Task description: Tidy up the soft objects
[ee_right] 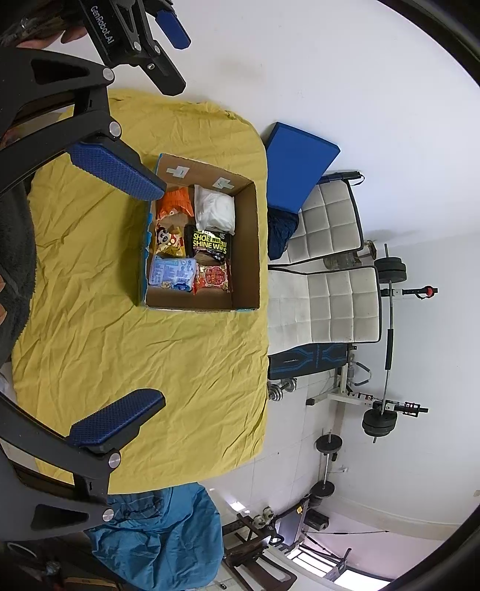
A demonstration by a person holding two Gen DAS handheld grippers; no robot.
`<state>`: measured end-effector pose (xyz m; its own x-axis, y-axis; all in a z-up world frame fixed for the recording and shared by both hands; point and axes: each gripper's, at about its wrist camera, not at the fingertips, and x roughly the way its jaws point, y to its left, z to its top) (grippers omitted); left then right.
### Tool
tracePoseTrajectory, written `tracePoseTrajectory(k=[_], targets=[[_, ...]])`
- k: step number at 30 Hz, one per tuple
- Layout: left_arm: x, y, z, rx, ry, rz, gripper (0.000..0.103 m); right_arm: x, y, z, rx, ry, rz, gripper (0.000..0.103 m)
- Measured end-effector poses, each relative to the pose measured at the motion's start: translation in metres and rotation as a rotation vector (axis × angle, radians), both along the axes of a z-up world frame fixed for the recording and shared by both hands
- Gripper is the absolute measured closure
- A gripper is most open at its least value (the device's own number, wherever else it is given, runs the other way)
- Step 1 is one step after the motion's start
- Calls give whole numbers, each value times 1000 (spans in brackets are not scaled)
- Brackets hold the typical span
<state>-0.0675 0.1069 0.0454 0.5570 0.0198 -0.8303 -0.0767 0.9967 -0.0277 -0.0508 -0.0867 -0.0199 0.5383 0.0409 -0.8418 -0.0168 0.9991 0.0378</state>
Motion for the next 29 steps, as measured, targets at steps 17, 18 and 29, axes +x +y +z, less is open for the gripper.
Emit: tracePoseTrajectory(k=[17, 18, 29], targets=[[1, 2, -10, 17, 27, 5, 0, 0, 0, 1, -1, 10, 0, 0], [2, 2, -10, 21, 29, 6, 0, 0, -1, 0, 1, 12, -1, 0], [1, 1, -13, 28, 13, 0, 0, -2, 2, -3, 4, 14, 2, 0]])
